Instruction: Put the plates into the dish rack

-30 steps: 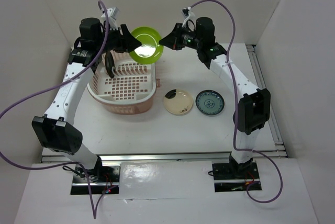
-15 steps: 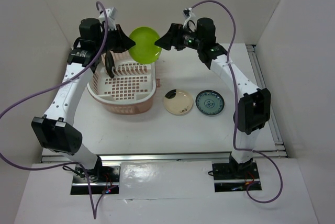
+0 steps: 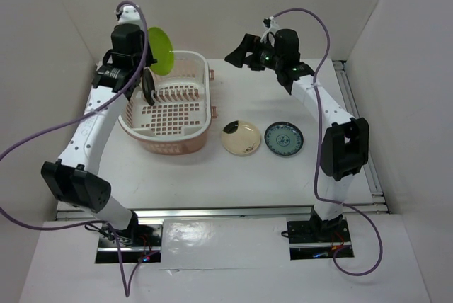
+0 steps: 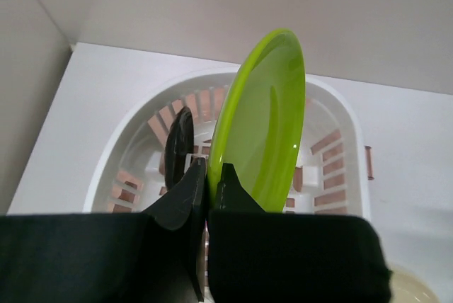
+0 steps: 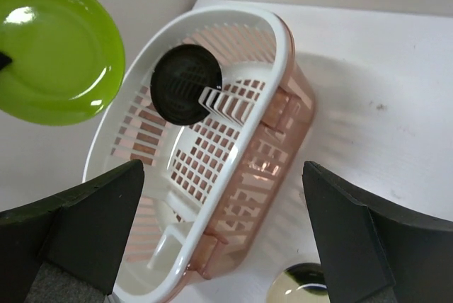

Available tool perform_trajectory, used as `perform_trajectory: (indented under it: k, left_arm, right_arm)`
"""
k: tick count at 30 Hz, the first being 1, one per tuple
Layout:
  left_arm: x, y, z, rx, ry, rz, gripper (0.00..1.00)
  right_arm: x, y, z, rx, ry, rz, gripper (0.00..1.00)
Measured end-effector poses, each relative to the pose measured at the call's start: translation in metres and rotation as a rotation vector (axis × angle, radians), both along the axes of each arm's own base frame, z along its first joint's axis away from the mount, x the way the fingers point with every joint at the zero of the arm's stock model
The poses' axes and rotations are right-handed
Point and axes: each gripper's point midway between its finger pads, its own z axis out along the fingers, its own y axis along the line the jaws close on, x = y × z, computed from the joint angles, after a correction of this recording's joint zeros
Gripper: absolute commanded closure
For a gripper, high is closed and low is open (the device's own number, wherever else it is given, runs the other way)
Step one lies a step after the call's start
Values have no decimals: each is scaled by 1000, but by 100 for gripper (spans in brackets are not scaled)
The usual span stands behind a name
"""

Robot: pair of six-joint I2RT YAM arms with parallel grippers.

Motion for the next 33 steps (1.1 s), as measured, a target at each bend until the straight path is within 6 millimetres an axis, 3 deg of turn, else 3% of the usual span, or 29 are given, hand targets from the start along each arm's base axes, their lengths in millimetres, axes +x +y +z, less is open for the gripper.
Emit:
perform_trajectory:
  k: [3,7,12,19,25,33]
  left_arm:
    - [12,-5,-12,63,41,58,100]
    - [32,-19,-36,141,119,110,100]
    - [31,-25,-68,231,217,159,100]
    - [27,-4,-69,279,223,257,100]
    - [28,16,-81,294,245,301,100]
    - [39,44,-86,295,253,316,100]
  right_arm:
    - [-3,0,-12,-1,34,1,0]
    - [-3,1,-12,4,39,2,0]
    - [-4,1,-12,5,40,3,0]
    - [-4,2,-12,5,40,4,0]
    - [-4,2,-12,6,41,8,0]
    - [-8,5,-15,17,59,28,0]
